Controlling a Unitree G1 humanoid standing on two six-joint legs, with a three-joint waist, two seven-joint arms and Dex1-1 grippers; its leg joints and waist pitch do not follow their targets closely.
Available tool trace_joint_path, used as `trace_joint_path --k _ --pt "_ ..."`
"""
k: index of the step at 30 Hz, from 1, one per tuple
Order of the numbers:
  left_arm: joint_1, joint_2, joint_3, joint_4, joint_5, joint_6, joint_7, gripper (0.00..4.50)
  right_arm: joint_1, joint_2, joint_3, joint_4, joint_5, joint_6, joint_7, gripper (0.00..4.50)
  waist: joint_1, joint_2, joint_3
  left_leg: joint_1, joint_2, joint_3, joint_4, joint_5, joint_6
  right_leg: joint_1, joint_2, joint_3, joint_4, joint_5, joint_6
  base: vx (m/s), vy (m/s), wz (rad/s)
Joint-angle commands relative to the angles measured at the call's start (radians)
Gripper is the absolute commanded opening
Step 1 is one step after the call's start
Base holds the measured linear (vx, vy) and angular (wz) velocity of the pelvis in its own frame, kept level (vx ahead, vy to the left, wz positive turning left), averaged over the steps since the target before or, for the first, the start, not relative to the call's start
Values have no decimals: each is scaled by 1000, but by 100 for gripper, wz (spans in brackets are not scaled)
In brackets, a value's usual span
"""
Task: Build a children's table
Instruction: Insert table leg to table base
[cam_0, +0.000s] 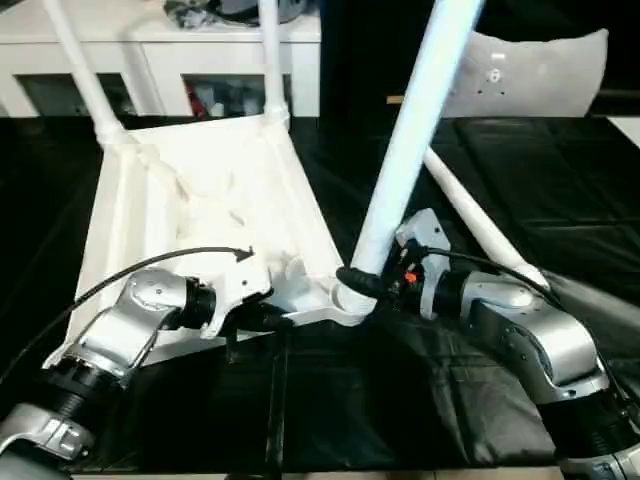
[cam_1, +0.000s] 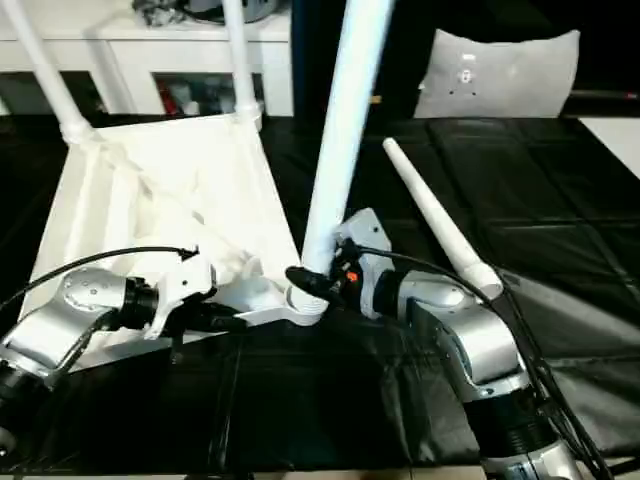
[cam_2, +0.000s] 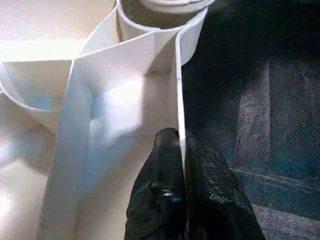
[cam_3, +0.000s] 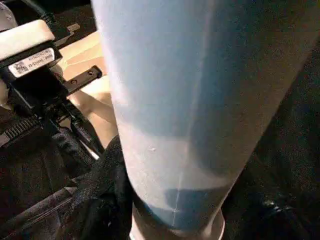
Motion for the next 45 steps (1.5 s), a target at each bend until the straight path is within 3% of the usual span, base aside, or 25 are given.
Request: trace_joint_path --k 1,6,9,13,19,25,27,30,33,38,39,40,45 --pt "-9 -1 -6 8 8 -24 -34 0 -7 -9 4 30 -16 0 2 189 -7 1 -51 26 67 -22 -82 -205 -16 23 -91 54 -83 -94 -222 0 0 0" --pt "-8 -1 -9 6 5 -49 -52 0 -14 27 -3 88 -4 -16 13 189 -8 1 -49 28 68 -22 -85 -237 -28 19 -93 55 -87 -147 -218 0 0 0" --pt "-9 -5 -7 9 5 -55 -58 0 -18 36 2 121 -10 -29 19 189 -7 5 -52 27 70 -22 -84 -214 -26 20 -92 54 -84 -109 -220 0 0 0" --pt "-9 -9 -2 10 7 -61 -67 0 -17 50 -1 184 -15 -50 25 189 -6 0 -52 25 69 -20 -83 -206 -20 22 -93 54 -83 -87 -229 0 0 0" --pt "-5 -2 4 14 11 -70 -71 0 26 51 -26 209 -8 -60 32 189 -5 5 -51 27 71 -21 -86 -227 -21 20 -94 54 -86 -112 -225 0 0 0" --pt "-6 -12 22 21 8 -77 -64 0 103 51 -54 192 2 -110 35 189 -1 10 -54 28 71 -20 -86 -214 -18 22 -93 52 -85 -60 -230 0 0 0" --pt "-8 -12 22 23 9 -79 -64 0 116 38 -36 176 -15 -123 40 189 0 10 -55 26 71 -21 -86 -197 -11 24 -91 51 -82 -28 -230 0 0 0" --pt "-13 -9 18 24 16 -88 -71 0 145 -16 42 131 -89 -173 65 189 2 14 -51 25 70 -21 -87 -195 -9 24 -91 51 -83 -24 -223 0 0 0" --pt "-19 -4 12 32 26 -98 -83 0 144 -43 93 119 -135 -198 100 189 1 12 -49 26 72 -22 -89 -221 -10 23 -92 52 -87 -60 -219 0 0 0" --pt "-24 7 6 34 35 -106 -102 0 110 -58 159 146 -154 -202 168 189 -5 10 -40 27 72 -23 -94 -261 -13 20 -93 54 -92 -118 -221 0 0 0" --pt "-24 9 7 31 35 -104 -105 0 106 -66 177 148 -152 -197 186 189 -7 6 -32 26 72 -23 -96 -266 -10 17 -93 56 -94 -129 -221 0 0 0" --pt "-29 12 9 30 34 -102 -116 0 106 -77 200 152 -151 -197 213 189 -7 8 -34 27 73 -23 -96 -266 -9 18 -93 56 -93 -131 -221 0 0 0" --pt "-50 24 9 39 35 -107 -147 0 120 -91 235 148 -148 -186 270 189 -7 2 -15 27 75 -23 -103 -257 9 13 -92 56 -98 -119 -212 0 0 0"
